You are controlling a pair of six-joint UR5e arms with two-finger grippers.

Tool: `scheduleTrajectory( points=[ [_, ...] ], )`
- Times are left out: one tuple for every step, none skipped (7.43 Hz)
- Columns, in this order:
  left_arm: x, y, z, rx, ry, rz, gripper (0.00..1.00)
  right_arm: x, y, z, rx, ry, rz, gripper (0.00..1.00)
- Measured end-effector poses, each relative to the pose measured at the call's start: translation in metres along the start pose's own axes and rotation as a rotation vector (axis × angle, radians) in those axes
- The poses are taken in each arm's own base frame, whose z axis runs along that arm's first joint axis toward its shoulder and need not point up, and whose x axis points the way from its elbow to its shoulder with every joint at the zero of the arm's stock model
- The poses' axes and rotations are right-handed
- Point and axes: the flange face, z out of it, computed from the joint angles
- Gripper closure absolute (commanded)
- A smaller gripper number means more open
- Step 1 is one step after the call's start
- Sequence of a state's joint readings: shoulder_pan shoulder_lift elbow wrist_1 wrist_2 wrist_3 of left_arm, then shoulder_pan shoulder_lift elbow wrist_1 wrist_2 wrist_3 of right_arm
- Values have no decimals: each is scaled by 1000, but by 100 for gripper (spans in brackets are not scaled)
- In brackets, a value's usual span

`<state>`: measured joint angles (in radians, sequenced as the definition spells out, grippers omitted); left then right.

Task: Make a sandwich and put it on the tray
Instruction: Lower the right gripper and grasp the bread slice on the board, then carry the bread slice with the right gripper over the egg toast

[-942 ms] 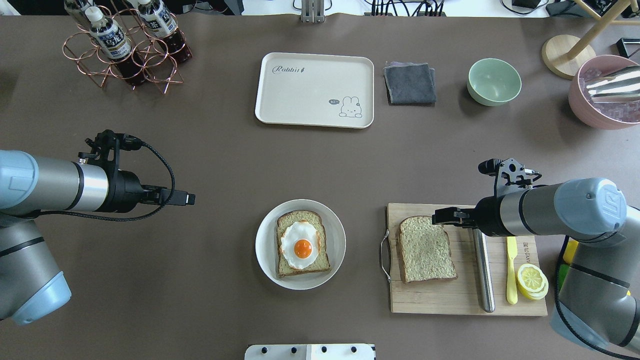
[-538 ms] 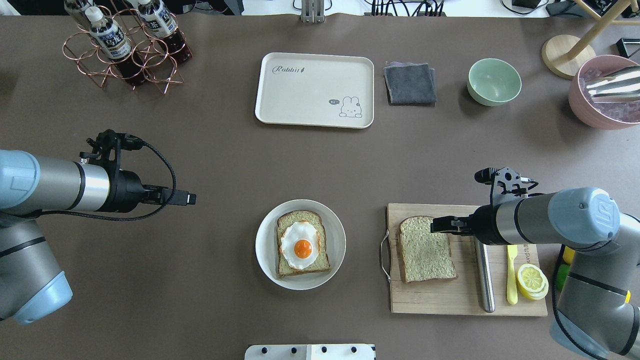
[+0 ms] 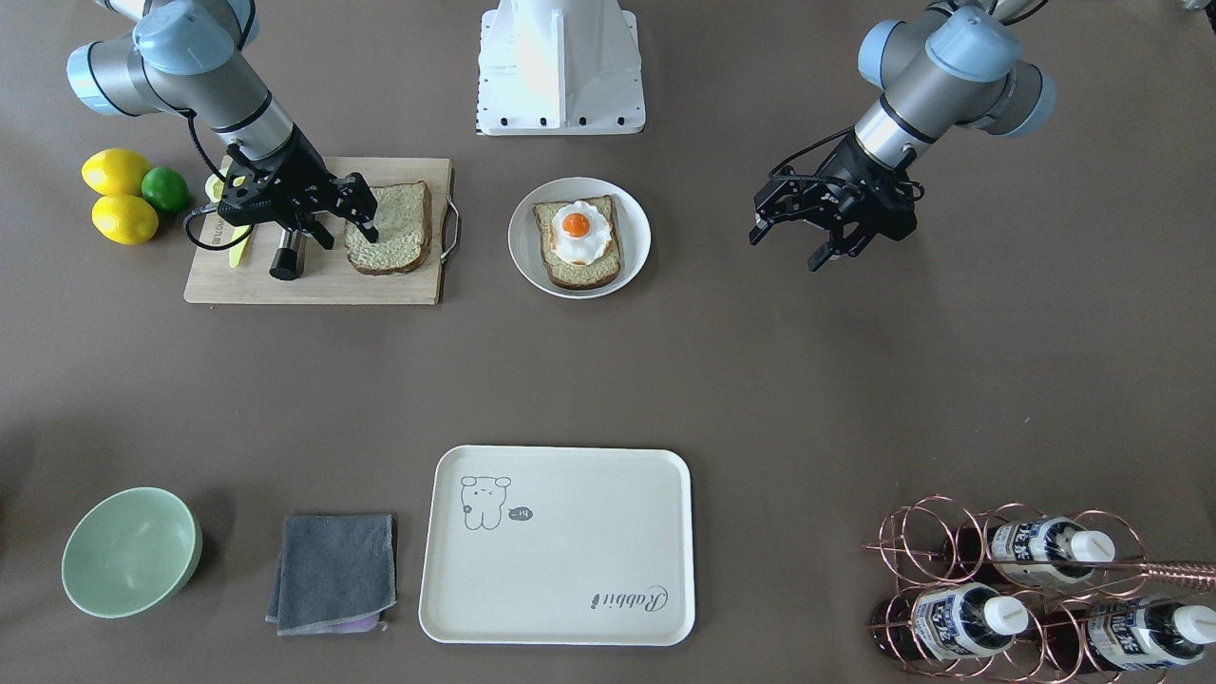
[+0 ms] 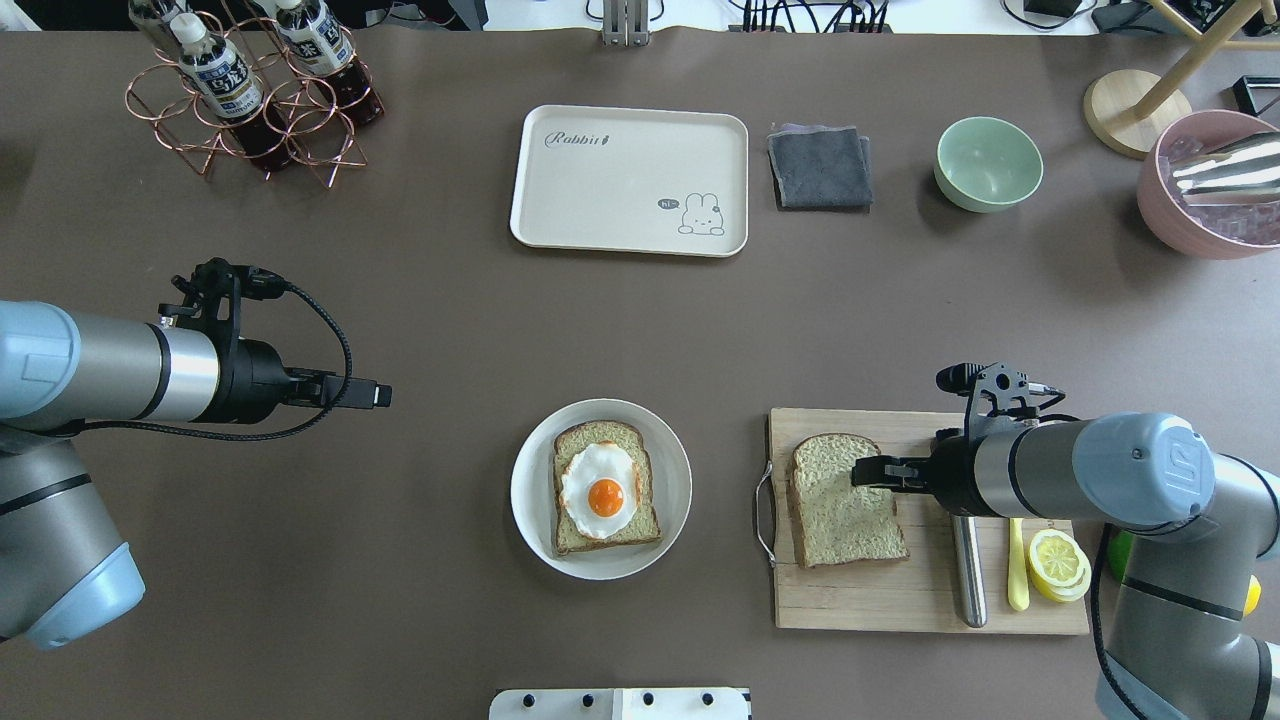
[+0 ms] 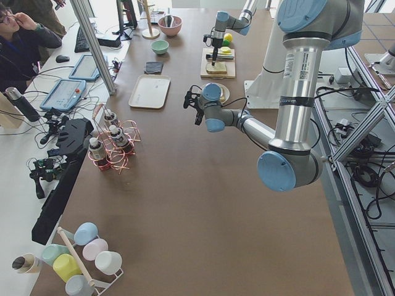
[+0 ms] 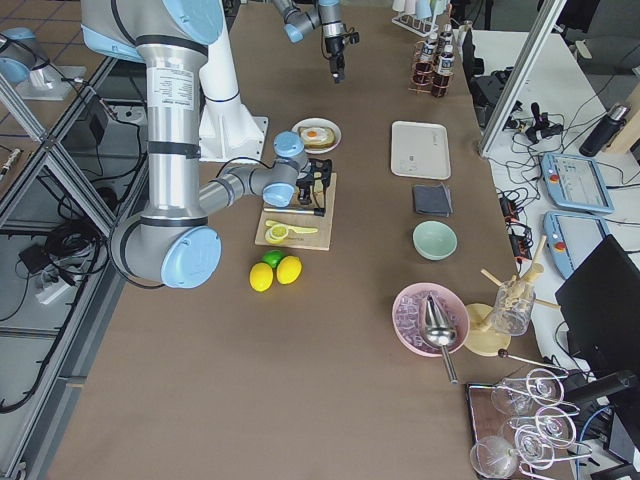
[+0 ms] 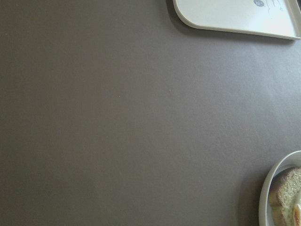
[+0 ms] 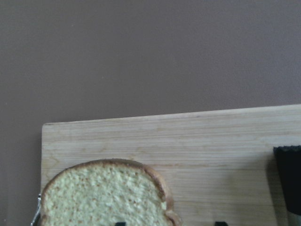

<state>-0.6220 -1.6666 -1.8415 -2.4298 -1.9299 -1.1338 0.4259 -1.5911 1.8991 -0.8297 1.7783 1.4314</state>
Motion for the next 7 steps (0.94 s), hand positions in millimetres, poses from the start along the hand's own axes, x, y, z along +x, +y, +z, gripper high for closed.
scheduleTrajectory(
  points=[
    [0, 0, 0, 0, 0, 0, 1, -1, 1, -1, -1, -3, 10, 100],
    [0, 0, 0, 0, 0, 0, 1, -3, 1, -2, 0, -7, 14, 100],
    [0, 0, 0, -1, 0, 0, 1, -6, 2, -5, 1, -13, 15, 100],
    [0, 0, 0, -1, -1, 0, 1, -7, 2, -7, 1, -18, 14, 100],
    [0, 0, 0, -1, 0, 0, 1, -9, 2, -8, 1, -22, 14, 100],
    [0, 0, 0, -1, -1, 0, 1, -12, 2, -11, 1, -30, 13, 100],
    [0, 0, 0, -1, -1, 0, 1, -17, 1, -18, 1, -46, 13, 100]
  ],
)
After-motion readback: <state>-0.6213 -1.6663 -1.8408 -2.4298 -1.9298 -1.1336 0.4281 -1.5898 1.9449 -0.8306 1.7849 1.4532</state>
